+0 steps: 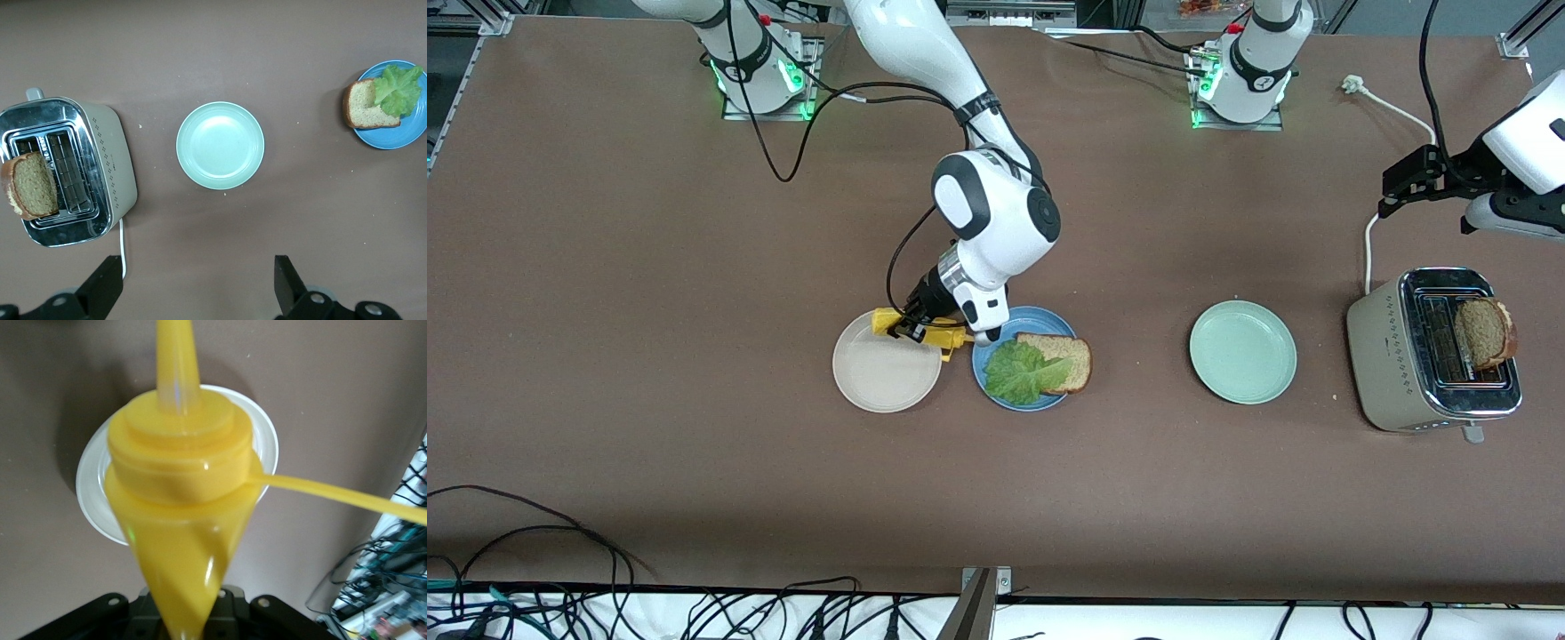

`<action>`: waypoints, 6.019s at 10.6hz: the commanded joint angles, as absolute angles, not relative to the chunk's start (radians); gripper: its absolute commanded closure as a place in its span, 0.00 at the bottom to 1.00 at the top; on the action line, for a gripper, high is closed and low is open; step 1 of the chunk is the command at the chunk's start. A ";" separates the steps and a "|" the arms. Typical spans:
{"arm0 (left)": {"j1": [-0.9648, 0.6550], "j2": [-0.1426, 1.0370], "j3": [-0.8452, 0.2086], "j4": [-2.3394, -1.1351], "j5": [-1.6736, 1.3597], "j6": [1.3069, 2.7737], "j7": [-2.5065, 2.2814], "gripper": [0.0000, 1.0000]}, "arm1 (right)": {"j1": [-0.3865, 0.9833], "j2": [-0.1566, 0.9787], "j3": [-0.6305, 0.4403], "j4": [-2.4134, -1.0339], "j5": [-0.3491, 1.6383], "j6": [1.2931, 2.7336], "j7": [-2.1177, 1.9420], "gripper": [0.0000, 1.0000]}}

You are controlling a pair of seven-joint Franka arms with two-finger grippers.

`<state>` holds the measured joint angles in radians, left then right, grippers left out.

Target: Make sandwich in blue plate with both arms

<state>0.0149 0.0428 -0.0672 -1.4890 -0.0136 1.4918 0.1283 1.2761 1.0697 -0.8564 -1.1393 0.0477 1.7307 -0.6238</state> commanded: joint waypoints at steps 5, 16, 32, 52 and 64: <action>0.015 0.044 -0.064 -1.465 -0.025 1.474 0.140 0.00 | 0.967 0.766 -0.646 -1.259 0.383 1.741 -0.770 1.00; 0.006 0.048 -0.077 -1.463 -0.021 1.474 0.138 0.00 | 0.261 0.719 -0.171 -1.316 0.618 1.726 -1.303 1.00; 0.006 0.046 -0.077 -1.463 -0.023 1.474 0.138 0.00 | -0.006 1.003 -0.071 -1.281 0.891 1.655 -1.894 1.00; 0.008 0.046 -0.075 -1.463 -0.023 1.474 0.138 0.00 | 0.001 0.873 -0.229 -1.293 0.628 1.698 -1.892 0.00; 0.012 0.044 -0.074 -1.471 -0.023 1.471 0.140 0.00 | 0.023 0.439 -0.114 -1.492 0.345 1.720 -0.957 0.00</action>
